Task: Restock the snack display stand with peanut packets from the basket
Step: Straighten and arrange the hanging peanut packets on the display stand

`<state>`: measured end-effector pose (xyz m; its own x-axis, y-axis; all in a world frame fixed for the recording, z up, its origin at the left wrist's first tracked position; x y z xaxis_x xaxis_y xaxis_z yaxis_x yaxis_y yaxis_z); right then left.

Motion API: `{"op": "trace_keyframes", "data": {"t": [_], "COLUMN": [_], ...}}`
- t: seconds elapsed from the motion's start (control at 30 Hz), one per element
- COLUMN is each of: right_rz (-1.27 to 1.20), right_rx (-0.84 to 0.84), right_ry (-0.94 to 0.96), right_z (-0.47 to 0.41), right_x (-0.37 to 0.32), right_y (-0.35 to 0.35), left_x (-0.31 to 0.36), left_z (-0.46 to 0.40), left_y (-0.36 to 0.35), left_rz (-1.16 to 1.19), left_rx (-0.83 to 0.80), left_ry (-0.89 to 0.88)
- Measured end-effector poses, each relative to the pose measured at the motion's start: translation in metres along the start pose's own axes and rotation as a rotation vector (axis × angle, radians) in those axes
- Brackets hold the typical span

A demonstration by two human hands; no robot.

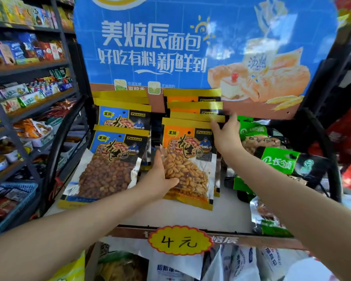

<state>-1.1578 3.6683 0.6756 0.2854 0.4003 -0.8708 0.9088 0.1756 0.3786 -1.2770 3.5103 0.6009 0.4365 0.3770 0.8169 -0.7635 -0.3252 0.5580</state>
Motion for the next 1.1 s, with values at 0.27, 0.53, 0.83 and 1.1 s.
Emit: {"op": "trace_keyframes", "data": {"t": [0.27, 0.53, 0.83, 1.1], "right_rz": [-0.092, -0.063, -0.212, -0.068], "right_rx": [0.02, 0.067, -0.093, -0.023], "right_ry": [0.009, -0.01, -0.078, -0.066], "right_z": [-0.012, -0.009, -0.019, -0.026], "right_x": [0.005, -0.005, -0.02, -0.02], "right_y": [-0.017, -0.007, 0.001, 0.013], "left_x": [0.006, 0.005, 0.005, 0.008], "left_z": [0.014, 0.007, 0.008, 0.011], "left_y": [-0.012, -0.014, -0.013, -0.019], "left_rz": [-0.179, -0.045, -0.041, -0.125], "left_rx": [-0.039, 0.039, 0.05, 0.079], "left_ry": [-0.032, -0.06, -0.039, -0.012]}}
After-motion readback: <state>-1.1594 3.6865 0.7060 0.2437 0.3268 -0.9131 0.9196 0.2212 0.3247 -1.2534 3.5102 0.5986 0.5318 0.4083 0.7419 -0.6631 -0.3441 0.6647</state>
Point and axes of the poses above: each hand's wrist, its own z-axis away from the middle knuckle, its own y-axis out of the back of the hand, x = y × z, the point moved 5 cm from there along -z, towards the middle knuckle, and after that the axes turned 3 degrees about y, right-handed, at the moved point
